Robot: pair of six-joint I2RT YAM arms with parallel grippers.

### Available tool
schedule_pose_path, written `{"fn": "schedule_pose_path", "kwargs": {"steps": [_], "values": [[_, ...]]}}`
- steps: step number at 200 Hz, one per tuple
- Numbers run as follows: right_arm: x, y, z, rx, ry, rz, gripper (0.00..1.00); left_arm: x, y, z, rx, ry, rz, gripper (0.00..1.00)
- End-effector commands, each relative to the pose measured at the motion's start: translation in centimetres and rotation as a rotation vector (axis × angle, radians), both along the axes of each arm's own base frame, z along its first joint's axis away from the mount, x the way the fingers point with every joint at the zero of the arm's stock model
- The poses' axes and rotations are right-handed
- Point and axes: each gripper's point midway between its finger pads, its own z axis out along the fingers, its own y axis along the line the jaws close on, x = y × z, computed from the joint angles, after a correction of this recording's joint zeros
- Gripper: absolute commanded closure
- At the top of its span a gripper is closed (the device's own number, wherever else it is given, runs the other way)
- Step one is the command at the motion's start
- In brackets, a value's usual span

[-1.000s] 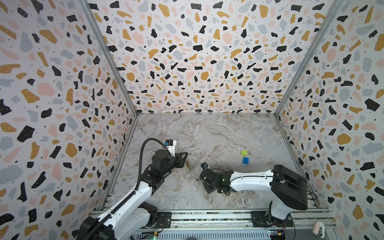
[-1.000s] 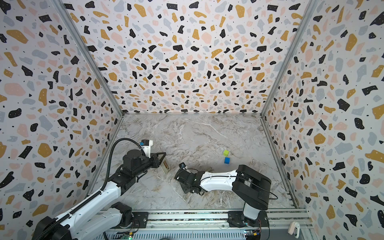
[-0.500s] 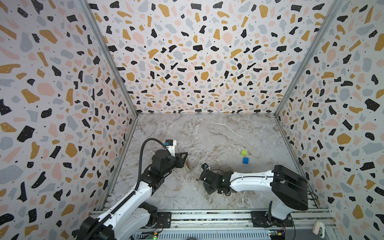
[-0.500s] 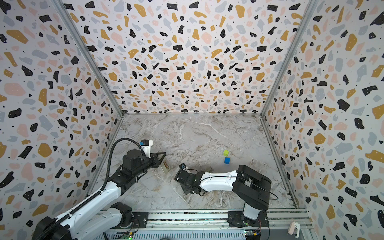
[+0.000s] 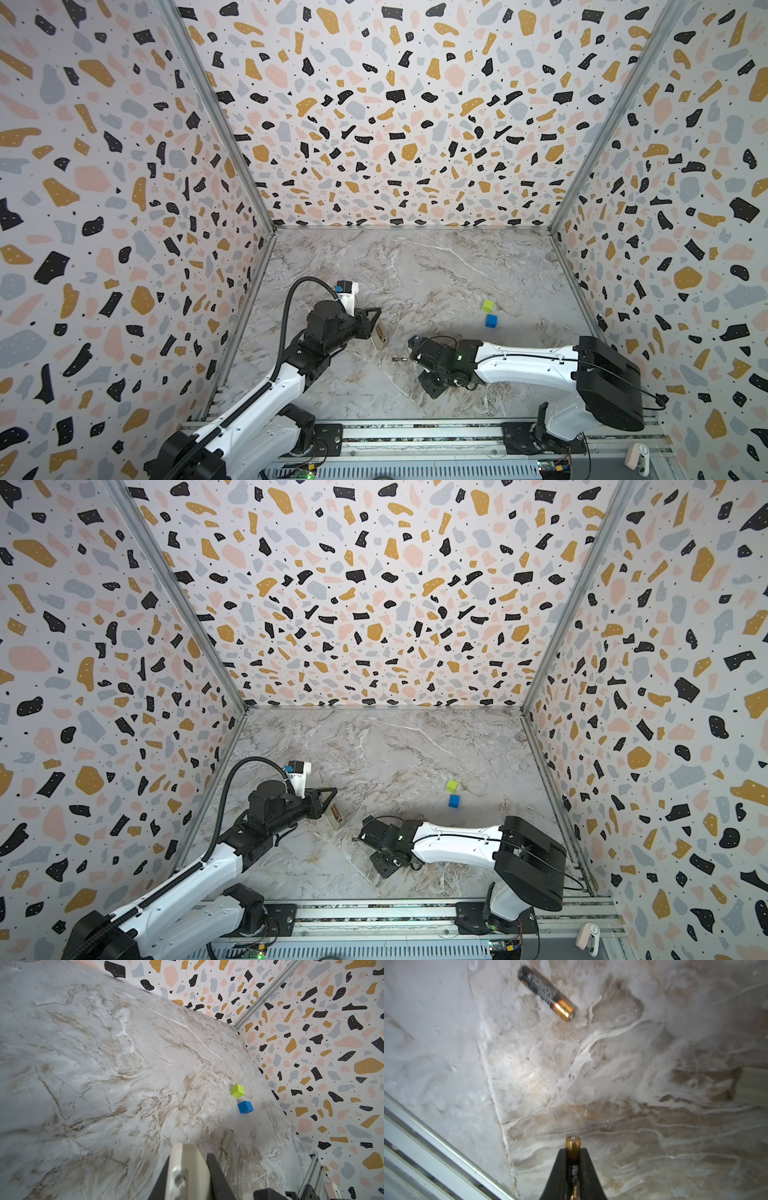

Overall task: Load the batteries into the remote control
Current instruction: 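Lower the right gripper onto the nearer AA battery and close on it, then lift the AA battery upright in the right gripper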

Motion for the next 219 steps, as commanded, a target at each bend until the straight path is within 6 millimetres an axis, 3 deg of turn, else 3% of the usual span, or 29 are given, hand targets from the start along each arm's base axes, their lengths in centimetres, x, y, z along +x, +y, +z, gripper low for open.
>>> {"fn": "schedule_pose_path", "kwargs": {"steps": [1,56,116,219], "values": [[-1.7,-2.2,-0.8,-0.057,0.079,0.029,0.99,0.2,-0.6,1.2,-0.016,-0.058,-0.021,1.0],[-2.1,-3.9,-2.5,-0.102,0.106,0.024,0.96,0.1,-0.7,1.0,-0.008,-0.054,-0.025,1.0],[-1.6,-3.8,-2.7,-0.114,0.106,0.033,0.77,0.1,-0.8,0.9,-0.004,-0.052,-0.028,1.0],[-0.8,-4.1,-2.8,-0.133,0.113,0.034,0.77,0.0,-0.8,0.6,0.021,-0.053,-0.023,1.0]]}}
